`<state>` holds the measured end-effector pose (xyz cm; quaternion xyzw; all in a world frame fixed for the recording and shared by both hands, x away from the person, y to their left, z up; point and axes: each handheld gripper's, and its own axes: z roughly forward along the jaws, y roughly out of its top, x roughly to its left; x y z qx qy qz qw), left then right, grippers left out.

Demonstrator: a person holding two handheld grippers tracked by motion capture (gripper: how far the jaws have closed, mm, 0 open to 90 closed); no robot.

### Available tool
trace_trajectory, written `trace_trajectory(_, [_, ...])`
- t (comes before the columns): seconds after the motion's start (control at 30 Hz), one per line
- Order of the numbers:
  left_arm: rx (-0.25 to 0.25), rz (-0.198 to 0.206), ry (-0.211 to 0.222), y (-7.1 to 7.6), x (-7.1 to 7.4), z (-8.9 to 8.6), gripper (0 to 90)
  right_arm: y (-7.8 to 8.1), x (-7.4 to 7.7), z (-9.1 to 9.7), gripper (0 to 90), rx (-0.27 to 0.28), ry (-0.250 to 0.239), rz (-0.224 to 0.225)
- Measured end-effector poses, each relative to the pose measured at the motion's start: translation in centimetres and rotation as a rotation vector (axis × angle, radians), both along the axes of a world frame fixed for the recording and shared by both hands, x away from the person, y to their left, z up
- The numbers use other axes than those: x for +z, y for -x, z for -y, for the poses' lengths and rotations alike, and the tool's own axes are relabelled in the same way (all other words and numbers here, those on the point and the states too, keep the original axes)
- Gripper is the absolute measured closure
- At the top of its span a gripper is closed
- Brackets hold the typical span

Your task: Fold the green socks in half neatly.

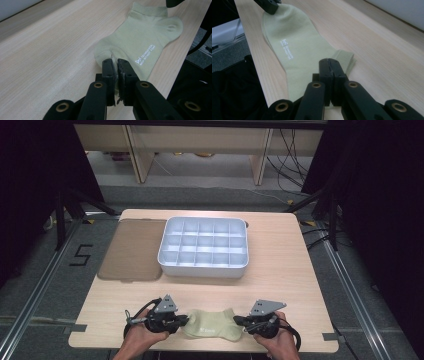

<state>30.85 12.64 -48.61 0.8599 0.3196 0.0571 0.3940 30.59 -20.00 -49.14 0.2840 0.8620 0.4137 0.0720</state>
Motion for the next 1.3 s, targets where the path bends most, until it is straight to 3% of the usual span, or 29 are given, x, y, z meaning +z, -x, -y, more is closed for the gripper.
trace_trajectory(0.03, [-0.014, 0.0, -0.017, -0.1, 0.1, -0.2, 83.9, -0.2, -0.1, -0.1, 90.0, 0.006, 0.009, 0.002])
trace_trajectory(0.3, [-0.013, 0.0, -0.011, -0.1, 0.4, -0.3, 83.9, -0.8, -1.0, -1.6, 90.0, 0.032, 0.069, -0.025])
trace_trajectory(0.4, [-0.005, -0.008, -0.005, -0.1, 0.5, -0.4, 83.9, -1.2, -1.4, -2.4, 90.0, 0.044, 0.09, -0.035])
trace_trajectory(0.47, [0.004, -0.007, 0.025, -0.2, 0.9, -0.7, 83.9, -1.5, -1.7, -3.0, 90.0, 0.058, 0.099, -0.032])
trace_trajectory(0.5, [0.006, -0.008, 0.052, -0.3, 0.9, -0.8, 84.0, -1.7, -1.7, -3.2, 90.0, 0.067, 0.098, -0.034])
trace_trajectory(0.6, [-0.001, -0.004, 0.039, -0.4, 1.1, -1.2, 84.1, -2.0, -1.7, -3.7, 90.0, 0.075, 0.1, -0.036])
trace_trajectory(0.63, [0.03, -0.012, 0.061, -0.3, 1.2, -1.2, 84.1, -2.1, -1.7, -3.9, 90.0, 0.076, 0.097, -0.028])
trace_trajectory(0.83, [0.026, -0.005, 0.107, -0.5, 1.9, -1.5, 84.2, -3.0, -1.9, -5.4, 90.0, 0.11, 0.082, -0.04])
trace_trajectory(1.07, [0.025, 0.002, 0.124, -0.7, 2.4, -0.7, 84.2, -3.4, -1.9, -6.3, 90.0, 0.103, 0.077, -0.054])
trace_trajectory(1.3, [0.008, 0.0, 0.106, -1.1, 2.5, 0.0, 84.2, -3.8, -1.9, -7.0, 90.0, 0.112, 0.081, -0.051])
